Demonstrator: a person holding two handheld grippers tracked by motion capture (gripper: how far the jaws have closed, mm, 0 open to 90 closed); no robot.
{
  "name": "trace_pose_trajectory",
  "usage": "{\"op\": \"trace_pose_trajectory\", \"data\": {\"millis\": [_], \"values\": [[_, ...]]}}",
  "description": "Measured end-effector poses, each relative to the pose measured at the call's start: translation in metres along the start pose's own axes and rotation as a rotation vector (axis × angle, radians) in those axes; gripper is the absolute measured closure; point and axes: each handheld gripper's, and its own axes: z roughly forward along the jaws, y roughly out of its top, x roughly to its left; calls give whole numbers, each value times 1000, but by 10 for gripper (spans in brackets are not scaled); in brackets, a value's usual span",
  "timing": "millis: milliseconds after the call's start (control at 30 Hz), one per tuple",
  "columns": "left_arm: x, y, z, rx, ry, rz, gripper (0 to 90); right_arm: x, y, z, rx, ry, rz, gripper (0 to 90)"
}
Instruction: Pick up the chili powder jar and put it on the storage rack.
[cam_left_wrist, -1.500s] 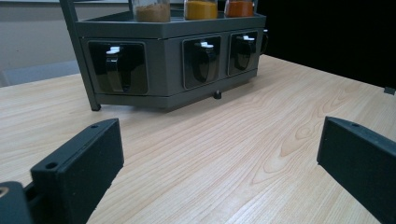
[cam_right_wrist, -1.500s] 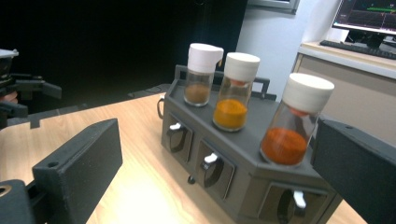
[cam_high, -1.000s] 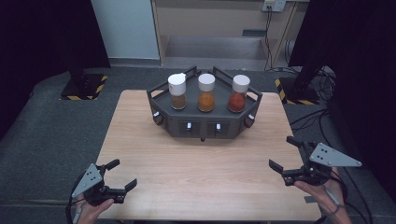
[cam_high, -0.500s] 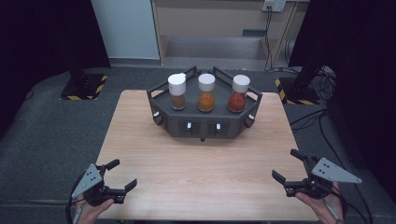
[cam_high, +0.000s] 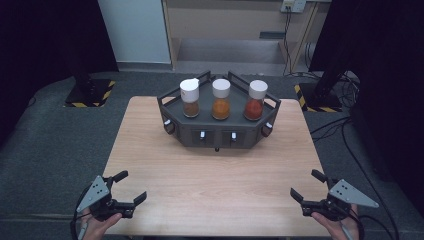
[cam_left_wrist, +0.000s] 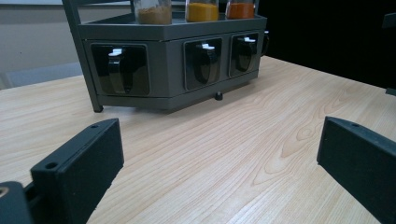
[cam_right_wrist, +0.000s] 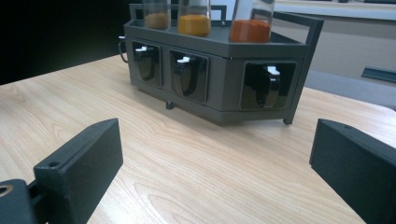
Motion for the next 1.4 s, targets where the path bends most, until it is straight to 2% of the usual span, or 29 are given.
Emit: {"op": "trace_pose_trajectory", "data": {"millis": [133, 600, 1400], "values": [[0, 0, 0, -1, 1, 1, 0, 2, -7, 0, -1, -12, 11, 30], [-1, 0, -1, -2, 2, 3, 0, 4, -25, 4, 30, 3, 29, 35], [1, 0, 0, -7, -10, 7, 0, 0, -33, 5, 25, 25, 24, 35]]}}
